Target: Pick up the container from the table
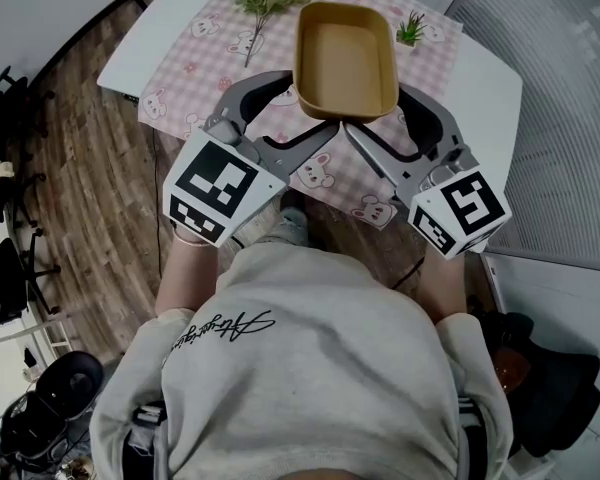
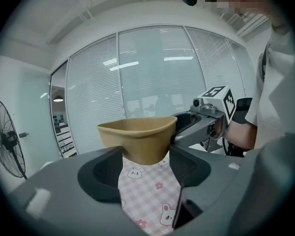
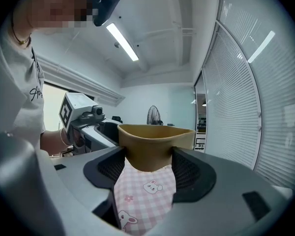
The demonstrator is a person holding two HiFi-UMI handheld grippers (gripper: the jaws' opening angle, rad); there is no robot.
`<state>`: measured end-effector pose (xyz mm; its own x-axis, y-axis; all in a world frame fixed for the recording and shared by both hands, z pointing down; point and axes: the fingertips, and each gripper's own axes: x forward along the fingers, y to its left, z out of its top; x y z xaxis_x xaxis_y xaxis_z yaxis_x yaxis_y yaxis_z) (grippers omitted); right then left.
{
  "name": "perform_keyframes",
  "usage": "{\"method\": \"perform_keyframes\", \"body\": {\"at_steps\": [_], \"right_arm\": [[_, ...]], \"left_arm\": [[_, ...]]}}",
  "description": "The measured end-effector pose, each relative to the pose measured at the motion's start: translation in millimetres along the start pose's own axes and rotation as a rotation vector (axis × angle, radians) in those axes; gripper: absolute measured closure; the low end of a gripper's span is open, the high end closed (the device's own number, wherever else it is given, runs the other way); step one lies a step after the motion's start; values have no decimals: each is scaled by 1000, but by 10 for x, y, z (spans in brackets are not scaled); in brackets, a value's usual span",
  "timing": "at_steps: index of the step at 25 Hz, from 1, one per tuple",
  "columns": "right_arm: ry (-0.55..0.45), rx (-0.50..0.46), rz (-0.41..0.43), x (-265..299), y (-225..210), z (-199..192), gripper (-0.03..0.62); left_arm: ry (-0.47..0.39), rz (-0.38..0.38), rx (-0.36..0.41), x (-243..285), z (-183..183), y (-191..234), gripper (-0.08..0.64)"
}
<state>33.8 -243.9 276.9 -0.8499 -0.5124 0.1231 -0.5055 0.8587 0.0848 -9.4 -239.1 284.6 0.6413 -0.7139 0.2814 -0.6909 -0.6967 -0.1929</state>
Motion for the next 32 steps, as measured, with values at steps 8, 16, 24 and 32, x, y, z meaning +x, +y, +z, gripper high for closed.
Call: {"method": "perform_keyframes", "body": {"at_steps": [8, 16, 24, 32], "right_arm": [[-6, -34, 2, -64, 122, 106, 293], [-6, -35, 3, -97, 137, 112, 293], [-8, -28, -4, -133, 131, 106, 293], [-14, -10, -7, -151, 103, 82, 295]], "left_arm": [[-18, 9, 7, -138, 68, -62, 268], [-19, 2, 3, -150, 79, -90, 268], [-24, -5, -11, -136, 85, -123, 268], [-26, -9, -9, -101, 81, -136, 270]]}}
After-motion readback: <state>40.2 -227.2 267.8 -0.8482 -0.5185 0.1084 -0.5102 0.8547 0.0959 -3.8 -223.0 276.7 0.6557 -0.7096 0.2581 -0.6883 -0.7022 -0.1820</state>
